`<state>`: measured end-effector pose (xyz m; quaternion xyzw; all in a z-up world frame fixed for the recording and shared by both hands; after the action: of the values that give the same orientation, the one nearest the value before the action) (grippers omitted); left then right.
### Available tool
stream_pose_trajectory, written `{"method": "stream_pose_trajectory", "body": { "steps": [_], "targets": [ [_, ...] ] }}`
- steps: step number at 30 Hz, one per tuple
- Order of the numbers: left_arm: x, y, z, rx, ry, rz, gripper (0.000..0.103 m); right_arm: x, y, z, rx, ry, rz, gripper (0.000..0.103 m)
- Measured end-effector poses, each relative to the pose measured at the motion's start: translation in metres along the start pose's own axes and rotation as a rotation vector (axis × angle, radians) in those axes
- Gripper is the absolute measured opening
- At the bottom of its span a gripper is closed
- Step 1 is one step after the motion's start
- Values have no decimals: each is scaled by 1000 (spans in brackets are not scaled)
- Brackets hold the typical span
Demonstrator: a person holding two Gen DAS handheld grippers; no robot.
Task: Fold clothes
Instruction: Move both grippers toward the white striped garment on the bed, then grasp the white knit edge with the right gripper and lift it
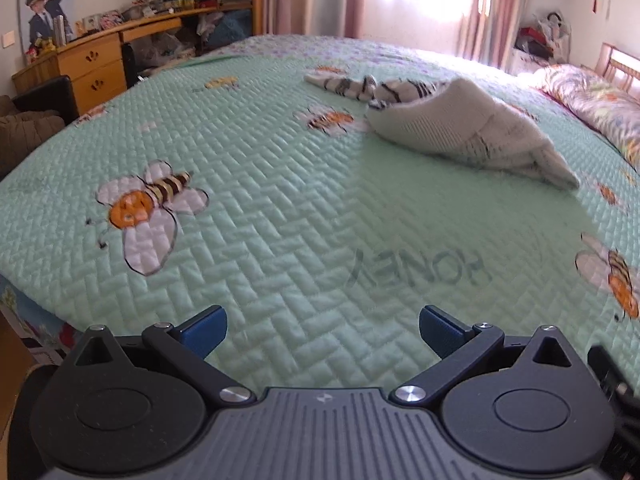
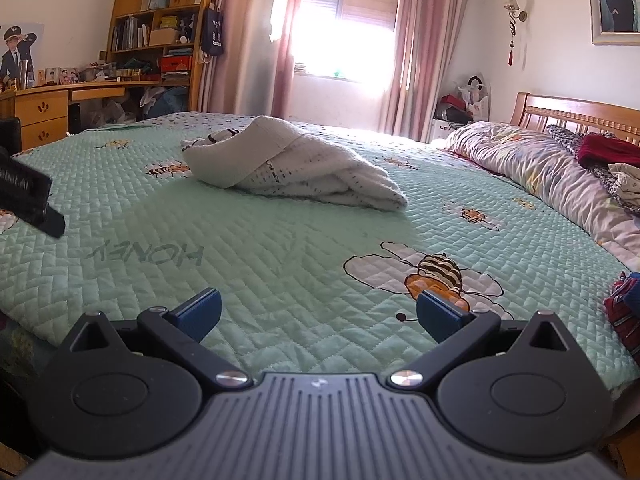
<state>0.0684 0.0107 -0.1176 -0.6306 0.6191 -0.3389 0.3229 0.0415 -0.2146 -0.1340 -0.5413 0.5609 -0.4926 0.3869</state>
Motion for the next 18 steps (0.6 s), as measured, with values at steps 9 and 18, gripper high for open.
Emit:
{"method": "stream_pose_trajectory", "body": {
  "steps": [9, 18],
  "targets": [
    [-1, 18, 19, 6, 10, 62, 102, 14, -4, 27, -94, -31, 246, 102],
    [-22, 27, 38, 143, -14, 118, 102, -28, -71, 145, -76, -98, 310, 63]
  ]
}}
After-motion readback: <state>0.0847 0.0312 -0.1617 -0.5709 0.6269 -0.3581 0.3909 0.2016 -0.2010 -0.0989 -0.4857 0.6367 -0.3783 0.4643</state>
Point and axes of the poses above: each gripper's, at about its wrist camera, not at the fingertips, and z roughly the way its jaws point, x to its right, y to its underside, the point moved 8 cm from there along z, roughly the way its jaws point, and after that the axes turned 11 degrees about x, right-handed, at the moved point
